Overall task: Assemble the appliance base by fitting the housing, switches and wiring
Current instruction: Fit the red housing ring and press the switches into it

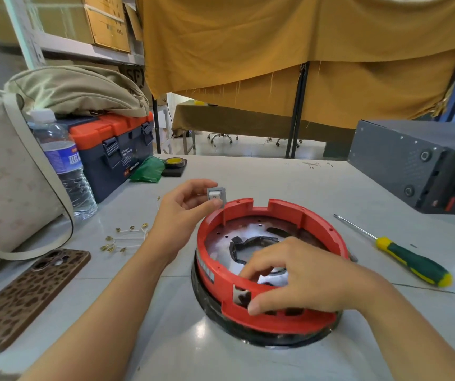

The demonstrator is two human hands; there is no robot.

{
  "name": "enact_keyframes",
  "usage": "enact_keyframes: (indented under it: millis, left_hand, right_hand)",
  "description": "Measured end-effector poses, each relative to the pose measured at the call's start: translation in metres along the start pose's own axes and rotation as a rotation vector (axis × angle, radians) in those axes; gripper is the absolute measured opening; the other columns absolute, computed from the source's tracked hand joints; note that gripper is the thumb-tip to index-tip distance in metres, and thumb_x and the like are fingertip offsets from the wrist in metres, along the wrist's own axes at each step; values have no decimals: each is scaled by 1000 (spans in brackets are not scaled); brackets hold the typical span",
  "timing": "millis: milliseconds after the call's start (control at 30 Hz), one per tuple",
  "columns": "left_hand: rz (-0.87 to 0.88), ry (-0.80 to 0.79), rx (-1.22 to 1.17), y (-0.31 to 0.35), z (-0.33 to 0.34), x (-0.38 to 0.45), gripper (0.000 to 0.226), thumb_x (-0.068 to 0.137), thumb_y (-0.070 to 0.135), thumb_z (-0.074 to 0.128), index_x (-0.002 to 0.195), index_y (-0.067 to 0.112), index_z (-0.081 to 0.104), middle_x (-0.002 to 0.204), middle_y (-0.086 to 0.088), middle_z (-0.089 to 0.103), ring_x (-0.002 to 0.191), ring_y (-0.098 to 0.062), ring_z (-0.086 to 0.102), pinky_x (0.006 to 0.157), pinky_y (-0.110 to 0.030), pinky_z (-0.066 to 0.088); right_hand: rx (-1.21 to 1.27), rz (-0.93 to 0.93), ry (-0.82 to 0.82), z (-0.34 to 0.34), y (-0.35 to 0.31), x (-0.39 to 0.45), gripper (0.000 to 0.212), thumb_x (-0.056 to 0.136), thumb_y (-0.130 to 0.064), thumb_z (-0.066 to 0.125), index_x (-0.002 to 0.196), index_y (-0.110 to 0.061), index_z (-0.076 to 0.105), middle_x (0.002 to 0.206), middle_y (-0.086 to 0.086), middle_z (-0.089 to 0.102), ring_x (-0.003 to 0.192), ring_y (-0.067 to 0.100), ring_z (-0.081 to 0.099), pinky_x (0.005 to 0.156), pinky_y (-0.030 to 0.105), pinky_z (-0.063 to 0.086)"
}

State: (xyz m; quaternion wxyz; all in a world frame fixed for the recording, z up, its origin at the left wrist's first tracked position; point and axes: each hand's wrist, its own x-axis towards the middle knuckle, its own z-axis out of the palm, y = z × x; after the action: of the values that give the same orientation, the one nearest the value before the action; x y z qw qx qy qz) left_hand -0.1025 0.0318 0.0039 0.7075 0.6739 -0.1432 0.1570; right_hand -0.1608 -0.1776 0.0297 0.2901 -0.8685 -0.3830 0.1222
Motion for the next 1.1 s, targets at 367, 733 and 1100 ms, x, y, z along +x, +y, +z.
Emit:
enact_keyframes:
  millis: [367, 733, 1100]
  left_hand:
    - [38, -63, -30, 7, 14, -20, 28, 78, 8, 71, 92, 31, 69, 93, 3, 74, 84, -10, 69, 63, -13, 50]
    - [312, -328, 473, 1, 41, -14, 27, 78, 19, 74, 103, 26, 68, 99, 12, 65, 96, -11, 61, 82, -20, 49]
    - [439, -293, 699, -18, 33, -18, 28, 74, 32, 74, 99, 22, 69, 103, 13, 61, 101, -3, 55, 88, -13, 42]
  right_hand:
    - [-145, 164, 142, -22, 43, 15, 35, 85, -41, 64, 120, -39, 63, 102, -35, 60, 89, -16, 57, 78, 5, 41]
    - [-154, 96, 498, -23, 82, 31, 21, 83, -27, 71, 103, -27, 70, 94, -11, 67, 87, 1, 59, 70, 11, 46]
    - [-143, 26, 520, -16, 79, 23, 22, 84, -10, 63, 103, -19, 69, 89, -17, 64, 93, -2, 53, 74, 4, 40]
